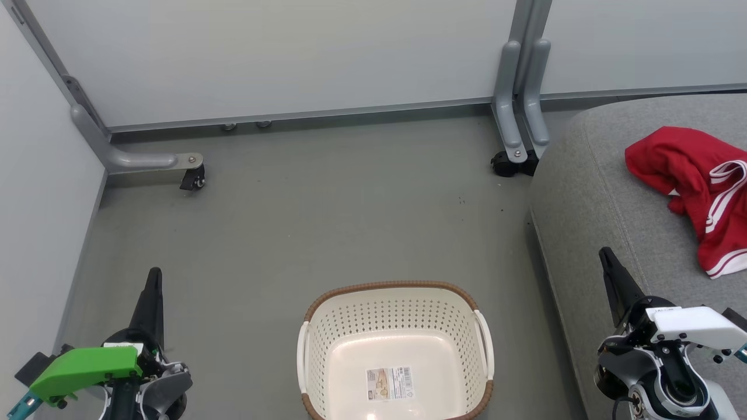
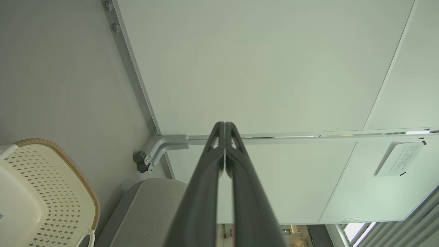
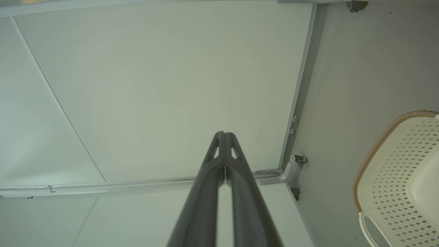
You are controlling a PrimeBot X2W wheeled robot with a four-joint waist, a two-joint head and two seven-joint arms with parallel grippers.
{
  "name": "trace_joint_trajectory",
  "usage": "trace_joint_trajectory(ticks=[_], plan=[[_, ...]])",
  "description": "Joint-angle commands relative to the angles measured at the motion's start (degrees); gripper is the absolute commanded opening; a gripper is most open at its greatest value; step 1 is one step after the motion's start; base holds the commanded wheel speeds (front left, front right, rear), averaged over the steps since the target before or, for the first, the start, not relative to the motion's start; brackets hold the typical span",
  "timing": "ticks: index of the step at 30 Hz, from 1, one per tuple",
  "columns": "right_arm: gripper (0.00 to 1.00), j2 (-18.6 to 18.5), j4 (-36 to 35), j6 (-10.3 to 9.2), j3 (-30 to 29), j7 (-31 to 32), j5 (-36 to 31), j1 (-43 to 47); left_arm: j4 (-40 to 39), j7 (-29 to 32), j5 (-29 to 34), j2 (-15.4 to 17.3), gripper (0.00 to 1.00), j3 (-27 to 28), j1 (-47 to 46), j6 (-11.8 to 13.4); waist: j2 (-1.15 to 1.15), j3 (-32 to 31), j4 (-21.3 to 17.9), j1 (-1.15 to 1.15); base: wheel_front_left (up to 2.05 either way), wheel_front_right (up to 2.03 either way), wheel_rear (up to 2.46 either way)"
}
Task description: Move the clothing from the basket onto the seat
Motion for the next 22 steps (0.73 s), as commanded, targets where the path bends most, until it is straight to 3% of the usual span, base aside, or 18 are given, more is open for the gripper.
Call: trace_joint_trajectory(ticks=[1,22], plan=[[0.00,-0.07,0.11,0.02,-0.13,0.08,-0.32,-0.38,-0.11,0.20,-0.17,-0.02,0.00,0.11,-0.61,-0.23,0.00,0.00,0.00,0.00,0.00,0.00,0.00],[0.00,0.08,0.12,0.02,-0.32,0.34,-0.55,-0.41,-0.12,0.20,-0.17,-0.02,0.00,0.10,-0.61,-0.24,0.00,0.00,0.00,0.00,0.00,0.00,0.00]])
